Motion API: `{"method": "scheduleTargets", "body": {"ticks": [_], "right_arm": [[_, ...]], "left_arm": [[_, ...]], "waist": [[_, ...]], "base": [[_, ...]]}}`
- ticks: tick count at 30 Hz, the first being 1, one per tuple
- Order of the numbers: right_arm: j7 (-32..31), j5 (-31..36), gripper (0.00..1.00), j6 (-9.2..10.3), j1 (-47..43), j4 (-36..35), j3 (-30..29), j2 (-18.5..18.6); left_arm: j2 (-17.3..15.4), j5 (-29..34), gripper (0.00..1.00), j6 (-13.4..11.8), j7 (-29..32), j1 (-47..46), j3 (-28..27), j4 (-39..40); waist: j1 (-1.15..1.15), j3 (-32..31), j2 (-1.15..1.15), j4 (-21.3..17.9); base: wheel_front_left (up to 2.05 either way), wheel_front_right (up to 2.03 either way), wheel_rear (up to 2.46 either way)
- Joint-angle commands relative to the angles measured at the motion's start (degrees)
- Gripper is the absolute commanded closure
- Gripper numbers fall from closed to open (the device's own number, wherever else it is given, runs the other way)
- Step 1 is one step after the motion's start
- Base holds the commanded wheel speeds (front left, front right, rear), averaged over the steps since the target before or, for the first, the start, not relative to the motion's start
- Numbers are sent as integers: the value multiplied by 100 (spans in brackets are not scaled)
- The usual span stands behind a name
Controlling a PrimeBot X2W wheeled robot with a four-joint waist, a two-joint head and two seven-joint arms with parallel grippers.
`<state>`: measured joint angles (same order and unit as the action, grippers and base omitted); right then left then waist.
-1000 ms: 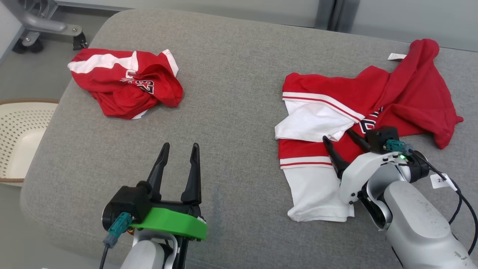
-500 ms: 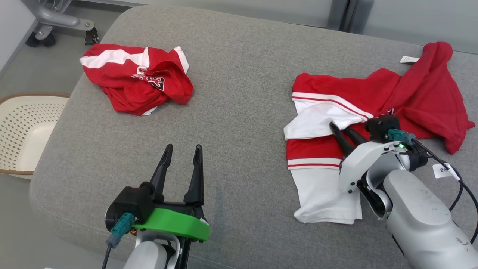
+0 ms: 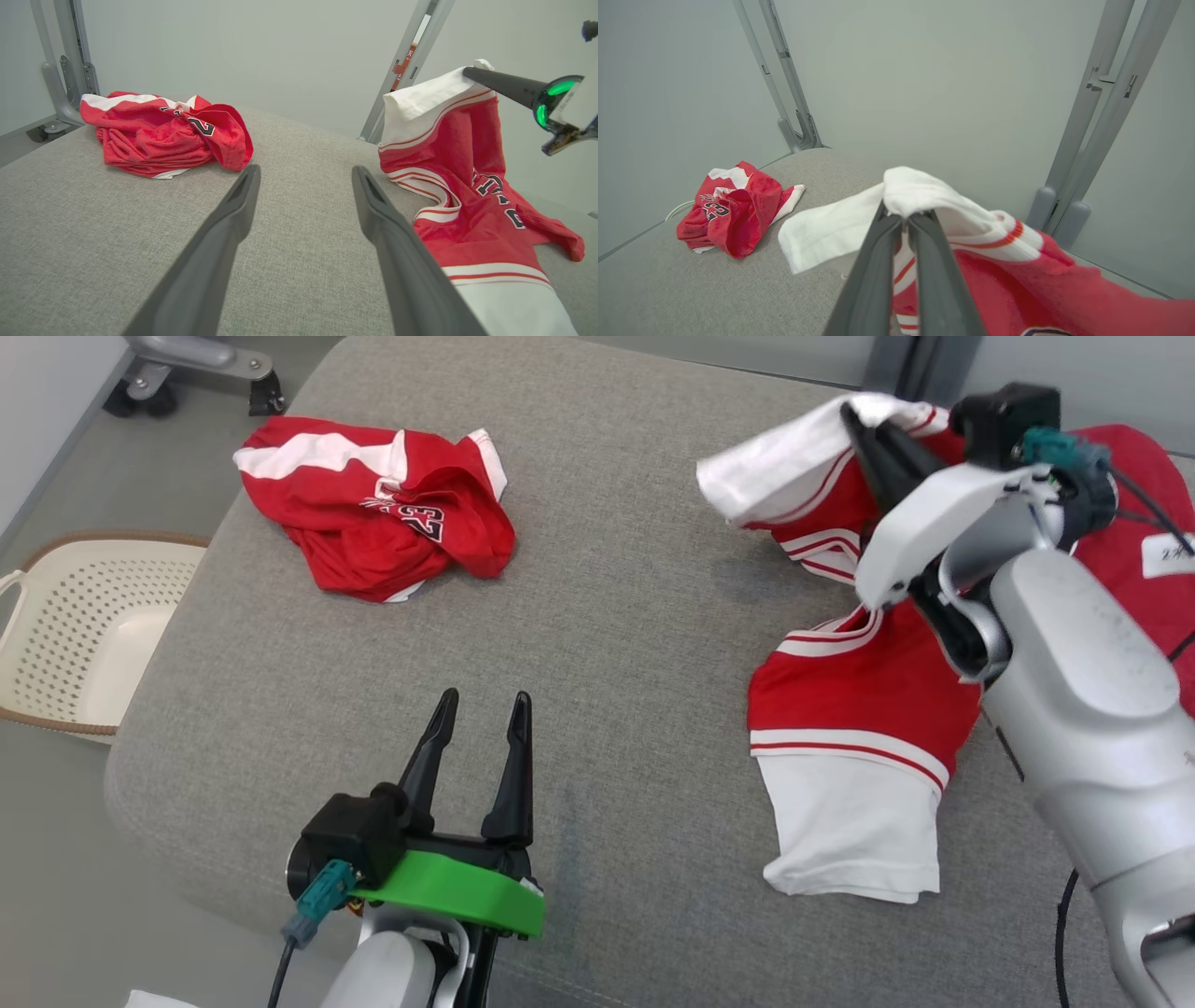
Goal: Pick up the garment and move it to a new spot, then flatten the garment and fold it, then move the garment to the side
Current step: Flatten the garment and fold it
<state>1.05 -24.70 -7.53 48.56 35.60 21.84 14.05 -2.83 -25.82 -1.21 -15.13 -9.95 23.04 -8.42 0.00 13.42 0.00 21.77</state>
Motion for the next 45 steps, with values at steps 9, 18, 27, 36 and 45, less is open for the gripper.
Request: {"method": "scheduleTargets", "body": {"ticks": [9, 18, 27, 36, 45], "right_arm": [[578, 878, 100, 8, 1800, 1824, -1225, 300], [1151, 1709, 0, 8, 2419, 3116, -1921, 142], [1372, 1814, 0, 9, 2034, 3281, -1613, -66], [1418, 1083, 0, 8, 767, 1963, -1018, 167], [1416, 797, 0, 9, -1353, -369, -1212, 435]], "left_arm": [[-11, -279, 0, -109, -3, -159, 211, 131], [-11, -222, 0, -159, -3, -167, 33, 150], [-13, -47, 0, -90, -3, -104, -46, 109], [-14, 96, 0, -27, -3, 135, -253, 67], [-14, -54, 0, 25, -3, 305, -487, 70]], "waist": [[0, 301, 0, 766], [0, 249, 0, 704], [0, -53, 0, 137], [0, -560, 0, -628], [0, -882, 0, -1323]], "base": [[0, 0, 0], [0, 0, 0], [0, 0, 0], [0, 0, 0], [0, 0, 0]]}}
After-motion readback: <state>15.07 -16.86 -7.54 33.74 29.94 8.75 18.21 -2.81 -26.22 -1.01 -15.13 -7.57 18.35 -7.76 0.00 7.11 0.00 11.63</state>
